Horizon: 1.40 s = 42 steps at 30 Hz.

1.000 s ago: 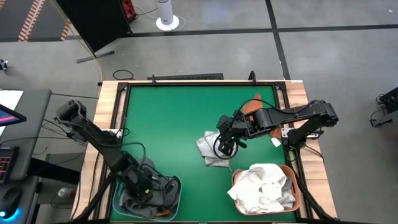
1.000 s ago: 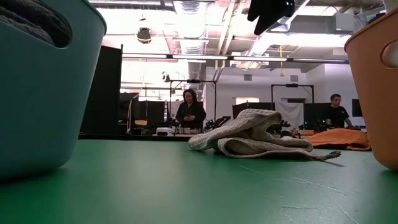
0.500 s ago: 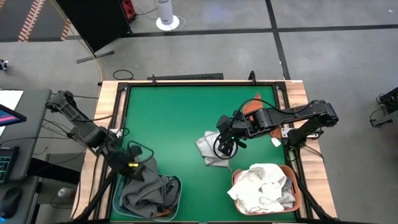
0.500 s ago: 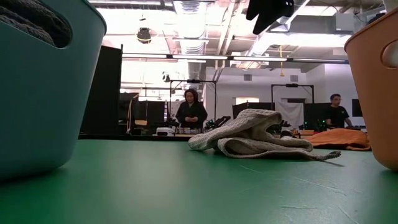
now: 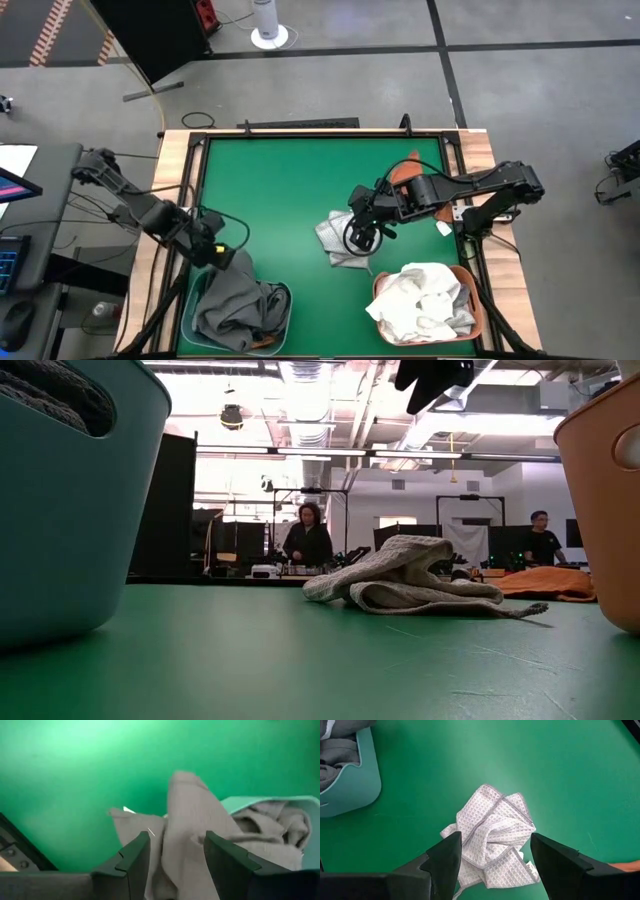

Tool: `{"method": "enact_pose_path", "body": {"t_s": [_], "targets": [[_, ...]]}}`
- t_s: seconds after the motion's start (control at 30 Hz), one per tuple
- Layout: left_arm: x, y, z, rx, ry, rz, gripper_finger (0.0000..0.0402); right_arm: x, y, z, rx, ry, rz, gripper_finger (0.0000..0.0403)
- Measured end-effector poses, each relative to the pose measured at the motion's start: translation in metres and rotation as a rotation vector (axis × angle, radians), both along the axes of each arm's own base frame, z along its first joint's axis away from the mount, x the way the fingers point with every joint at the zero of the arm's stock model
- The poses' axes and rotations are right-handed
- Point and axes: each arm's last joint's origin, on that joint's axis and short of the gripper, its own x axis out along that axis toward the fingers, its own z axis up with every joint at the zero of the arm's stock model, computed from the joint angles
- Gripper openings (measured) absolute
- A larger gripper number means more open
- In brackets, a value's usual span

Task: Sort towels by color in basket
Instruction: Put the gray towel into the green bin

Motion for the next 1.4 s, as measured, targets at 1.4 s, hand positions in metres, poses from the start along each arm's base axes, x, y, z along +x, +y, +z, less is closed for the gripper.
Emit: {"method": "enact_pose_path", "body": {"t_s": [1.4], "targets": [[0.052,0.001,-0.036,-0.657,-0.505,-0.205,0.0163,0.007,-0.002,0.004,0.024,-0.079,-0.025,0.0265]]}}
